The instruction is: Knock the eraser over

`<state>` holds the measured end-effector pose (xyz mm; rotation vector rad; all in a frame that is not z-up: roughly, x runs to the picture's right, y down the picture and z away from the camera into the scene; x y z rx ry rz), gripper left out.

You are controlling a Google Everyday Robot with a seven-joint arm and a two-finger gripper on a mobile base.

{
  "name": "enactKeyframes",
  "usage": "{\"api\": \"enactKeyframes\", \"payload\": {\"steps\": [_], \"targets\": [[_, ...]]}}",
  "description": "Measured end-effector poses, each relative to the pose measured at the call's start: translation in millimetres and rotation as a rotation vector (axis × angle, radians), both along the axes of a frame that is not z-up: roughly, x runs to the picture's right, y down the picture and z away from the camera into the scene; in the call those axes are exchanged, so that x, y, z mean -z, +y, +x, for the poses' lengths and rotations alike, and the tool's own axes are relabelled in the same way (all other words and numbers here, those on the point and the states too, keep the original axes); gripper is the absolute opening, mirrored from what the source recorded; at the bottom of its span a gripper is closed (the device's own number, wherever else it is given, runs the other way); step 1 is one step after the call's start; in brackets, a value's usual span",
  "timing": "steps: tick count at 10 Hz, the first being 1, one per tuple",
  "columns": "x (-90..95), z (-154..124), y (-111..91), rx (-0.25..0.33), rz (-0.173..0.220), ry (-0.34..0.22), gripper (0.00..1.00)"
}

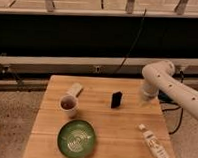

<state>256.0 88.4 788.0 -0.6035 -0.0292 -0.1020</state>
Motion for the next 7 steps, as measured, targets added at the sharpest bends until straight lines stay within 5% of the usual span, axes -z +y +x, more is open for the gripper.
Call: {"api": "enactKeyframes", "payload": {"steps": [3,7], "targets": [[-15.0,-14,-3,0.021,0.002,-0.024,0.02],[-27.4,-41,-10,0.062,0.002,-0.058,0.01]]}}
